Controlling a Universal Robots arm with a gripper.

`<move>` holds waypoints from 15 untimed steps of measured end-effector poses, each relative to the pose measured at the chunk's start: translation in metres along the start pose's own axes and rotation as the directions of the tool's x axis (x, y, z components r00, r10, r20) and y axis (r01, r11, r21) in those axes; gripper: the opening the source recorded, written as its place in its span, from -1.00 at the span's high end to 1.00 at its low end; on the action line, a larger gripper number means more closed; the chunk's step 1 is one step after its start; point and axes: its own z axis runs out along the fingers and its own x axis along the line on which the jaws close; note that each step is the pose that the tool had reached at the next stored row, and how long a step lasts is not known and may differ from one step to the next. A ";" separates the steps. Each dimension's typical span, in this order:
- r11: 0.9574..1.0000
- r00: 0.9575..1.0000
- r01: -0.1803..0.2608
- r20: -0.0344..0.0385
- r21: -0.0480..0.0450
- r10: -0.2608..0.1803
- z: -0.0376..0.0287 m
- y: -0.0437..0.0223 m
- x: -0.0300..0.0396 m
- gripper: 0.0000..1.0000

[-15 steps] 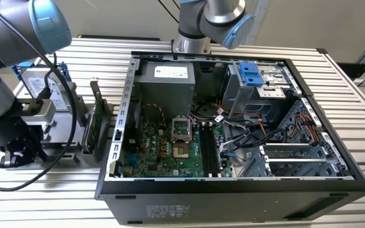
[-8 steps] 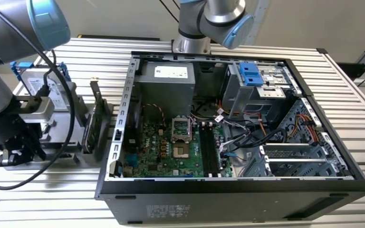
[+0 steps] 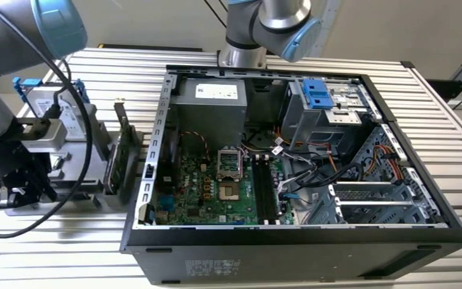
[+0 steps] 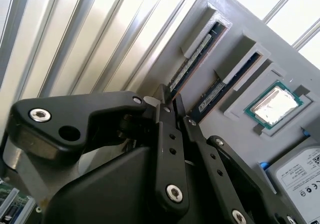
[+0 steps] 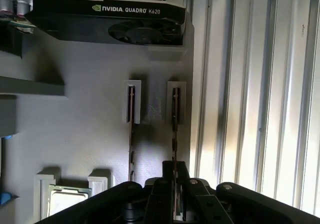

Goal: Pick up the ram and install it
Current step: 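Pick up the ram and move it above insertion slot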

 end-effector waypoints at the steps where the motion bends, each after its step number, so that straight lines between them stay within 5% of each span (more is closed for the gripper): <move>1: 1.000 1.000 0.000 0.000 0.000 0.000 -0.0007 0.0000 0.0000 1.00; 15: 1.000 1.000 0.000 0.000 0.000 0.000 -0.0094 0.0003 -0.0001 1.00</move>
